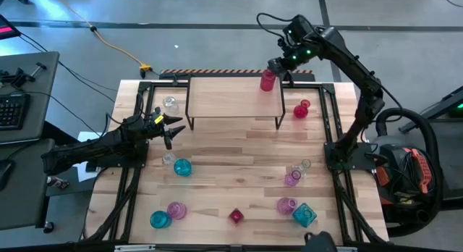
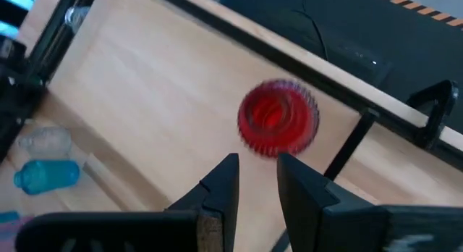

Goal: Sort vases onto shelf
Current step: Put the top left blue vase on the shelf

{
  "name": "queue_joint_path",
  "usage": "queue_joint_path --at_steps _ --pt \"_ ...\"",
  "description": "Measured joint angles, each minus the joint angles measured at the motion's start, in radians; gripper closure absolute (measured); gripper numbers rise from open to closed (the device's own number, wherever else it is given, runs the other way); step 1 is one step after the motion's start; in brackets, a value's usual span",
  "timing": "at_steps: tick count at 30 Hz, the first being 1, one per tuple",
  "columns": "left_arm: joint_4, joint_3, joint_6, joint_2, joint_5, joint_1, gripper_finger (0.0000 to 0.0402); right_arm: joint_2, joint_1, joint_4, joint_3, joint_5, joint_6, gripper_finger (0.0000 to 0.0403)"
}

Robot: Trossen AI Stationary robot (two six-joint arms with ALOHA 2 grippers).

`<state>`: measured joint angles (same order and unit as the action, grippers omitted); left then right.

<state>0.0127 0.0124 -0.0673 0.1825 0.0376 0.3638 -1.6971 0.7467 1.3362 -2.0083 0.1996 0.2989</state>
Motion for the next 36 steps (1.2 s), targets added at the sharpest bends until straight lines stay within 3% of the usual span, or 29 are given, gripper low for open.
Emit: queue_joint_path --at_steps 7,15,23,27,30,36 --pt "0.0 0.0 0.0 0.0 0.0 0.0 0.0222 0.052 -0.115 0.076 -0.001 -0.061 -0.013 0.0329" --pt "0.0 0.0 0.0 0.0 0.0 0.0 0.0222 0.071 -0.324 0.119 -0.001 -0.121 -0.044 0.0329" --pt "0.0 0.0 0.0 0.0 0.0 0.0 0.0222 0.076 -0.547 0.028 0.03 -0.231 -0.117 0.0329" --pt "0.0 0.0 0.0 0.0 0.0 0.0 0.0222 0.124 -0.622 -0.117 0.163 -0.215 -0.168 0.0329" --pt "0.0 0.0 0.0 0.0 0.0 0.0 0.0222 0.188 -0.652 -0.224 0.335 -0.207 -0.162 0.0329" --pt "0.0 0.0 0.0 0.0 0.0 0.0 0.0222 0.376 -0.664 -0.445 0.708 -0.206 -0.014 0.0329"
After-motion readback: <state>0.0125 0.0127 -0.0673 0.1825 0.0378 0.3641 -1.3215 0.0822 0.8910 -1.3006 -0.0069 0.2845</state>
